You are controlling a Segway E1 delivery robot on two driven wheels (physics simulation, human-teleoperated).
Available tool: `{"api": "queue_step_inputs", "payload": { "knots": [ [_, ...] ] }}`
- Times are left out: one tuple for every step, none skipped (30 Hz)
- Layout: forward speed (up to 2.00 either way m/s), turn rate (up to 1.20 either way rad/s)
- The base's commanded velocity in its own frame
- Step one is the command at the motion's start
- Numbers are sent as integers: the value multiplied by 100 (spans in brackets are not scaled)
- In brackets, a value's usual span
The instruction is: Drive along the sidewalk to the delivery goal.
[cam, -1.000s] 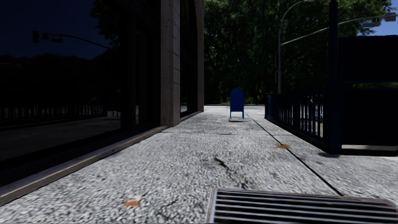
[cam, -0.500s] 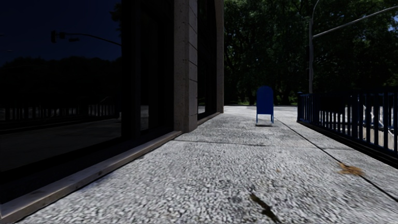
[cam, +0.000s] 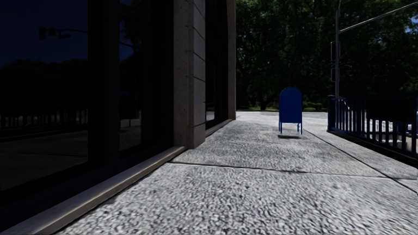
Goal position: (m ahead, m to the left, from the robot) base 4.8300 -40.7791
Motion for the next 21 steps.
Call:
{"api": "queue_step_inputs", "payload": {
  "knots": [
    [200,-34],
    [200,-35],
    [200,-37],
    [200,-42],
    [200,-42],
    [200,-51],
    [200,-54],
    [200,-55],
    [200,-55],
    [200,-55],
    [200,-55],
    [200,-55],
    [200,-50],
    [200,-50],
    [200,-44],
    [200,-38],
    [200,0],
    [200,0],
    [200,0],
    [200,0],
    [200,0]
  ]
}}
